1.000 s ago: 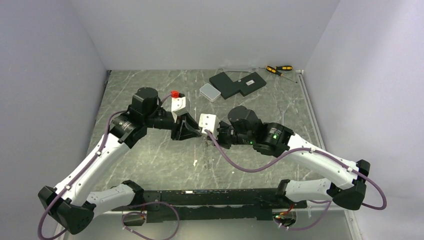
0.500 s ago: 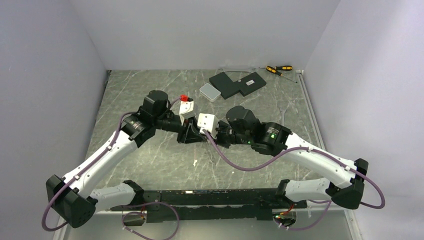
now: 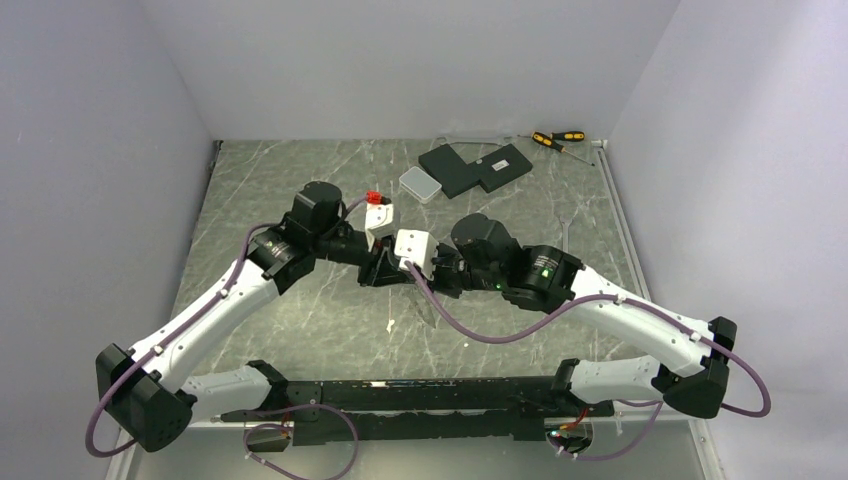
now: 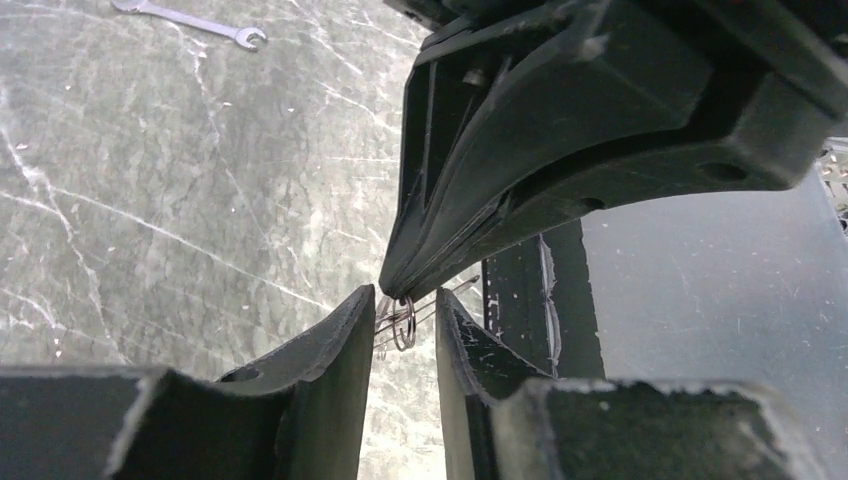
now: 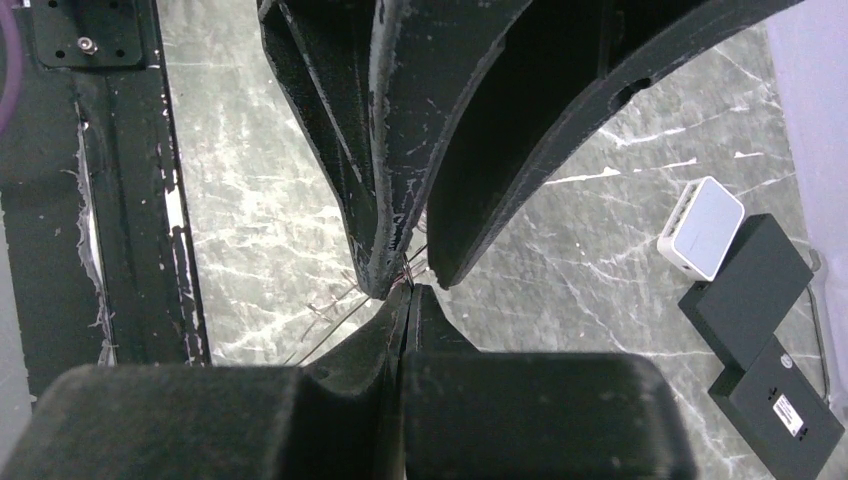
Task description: Put the keys on the keyring
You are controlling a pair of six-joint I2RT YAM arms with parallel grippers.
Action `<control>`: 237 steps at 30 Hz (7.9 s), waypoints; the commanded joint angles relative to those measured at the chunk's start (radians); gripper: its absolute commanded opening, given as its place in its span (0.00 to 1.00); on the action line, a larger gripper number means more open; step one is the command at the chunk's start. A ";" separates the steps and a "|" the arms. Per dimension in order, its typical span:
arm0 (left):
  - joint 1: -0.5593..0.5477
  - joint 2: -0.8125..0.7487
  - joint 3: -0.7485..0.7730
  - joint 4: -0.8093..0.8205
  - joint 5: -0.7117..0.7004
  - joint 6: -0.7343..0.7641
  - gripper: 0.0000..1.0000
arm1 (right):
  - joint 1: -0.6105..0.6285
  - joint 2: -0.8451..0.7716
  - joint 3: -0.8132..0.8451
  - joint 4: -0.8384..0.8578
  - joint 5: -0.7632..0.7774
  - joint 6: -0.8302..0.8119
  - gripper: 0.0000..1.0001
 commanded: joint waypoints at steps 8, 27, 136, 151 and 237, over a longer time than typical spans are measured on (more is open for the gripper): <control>-0.005 -0.041 -0.050 0.082 -0.082 -0.017 0.29 | 0.012 -0.042 0.017 0.063 0.018 -0.001 0.00; -0.006 -0.025 -0.040 0.096 -0.037 -0.024 0.18 | 0.014 -0.018 0.021 0.069 -0.020 0.002 0.00; 0.005 -0.429 -0.263 0.402 -0.108 -0.091 0.30 | -0.306 -0.112 -0.216 0.545 -0.465 0.307 0.00; 0.005 -0.536 -0.263 0.222 -0.410 0.024 0.99 | -0.203 0.010 0.000 0.262 -0.155 0.158 0.00; 0.083 -0.645 -0.280 0.186 -1.375 -0.044 0.98 | -0.152 0.636 0.083 0.088 -0.645 0.363 0.41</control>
